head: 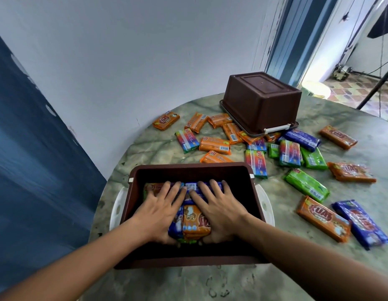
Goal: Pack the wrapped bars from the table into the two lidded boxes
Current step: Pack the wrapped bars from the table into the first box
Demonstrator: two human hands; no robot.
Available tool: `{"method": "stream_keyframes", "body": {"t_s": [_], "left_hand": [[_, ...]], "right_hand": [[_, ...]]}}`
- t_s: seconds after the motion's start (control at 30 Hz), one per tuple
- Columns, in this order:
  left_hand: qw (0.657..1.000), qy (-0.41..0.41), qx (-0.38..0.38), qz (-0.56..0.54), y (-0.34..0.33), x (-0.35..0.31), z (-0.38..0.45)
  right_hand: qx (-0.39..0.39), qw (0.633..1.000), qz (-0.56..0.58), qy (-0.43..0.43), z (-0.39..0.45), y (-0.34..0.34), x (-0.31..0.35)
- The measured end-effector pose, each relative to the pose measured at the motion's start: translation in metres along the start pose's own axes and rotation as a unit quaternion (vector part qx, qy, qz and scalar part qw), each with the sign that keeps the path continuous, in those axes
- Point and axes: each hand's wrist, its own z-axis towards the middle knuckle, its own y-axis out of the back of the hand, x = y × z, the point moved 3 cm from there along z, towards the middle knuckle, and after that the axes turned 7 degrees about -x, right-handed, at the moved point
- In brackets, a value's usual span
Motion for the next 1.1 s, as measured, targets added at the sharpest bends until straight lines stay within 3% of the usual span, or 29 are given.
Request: {"method": "stream_keyframes", "body": {"t_s": [0.23, 0.5, 0.87, 1.1], "left_hand": [[1.000, 0.005, -0.025, 0.008, -0.003, 0.000, -0.001], [0.998, 0.020, 0.036, -0.039, 0.016, 0.004, 0.006], [0.978, 0.056, 0.151, -0.133, 0.032, 0.020, 0.016], [0.998, 0.033, 0.053, -0.032, 0.021, 0.001, 0.001]], "right_hand": [[-0.016, 1.000, 0.016, -0.003, -0.001, -0.001, 0.000], [-0.028, 0.999, 0.024, 0.004, -0.001, 0.006, -0.006], [0.050, 0.996, 0.072, 0.033, 0.006, 0.036, -0.019], [0.004, 0.999, -0.041, 0.028, -0.002, 0.015, 0.005]]}}
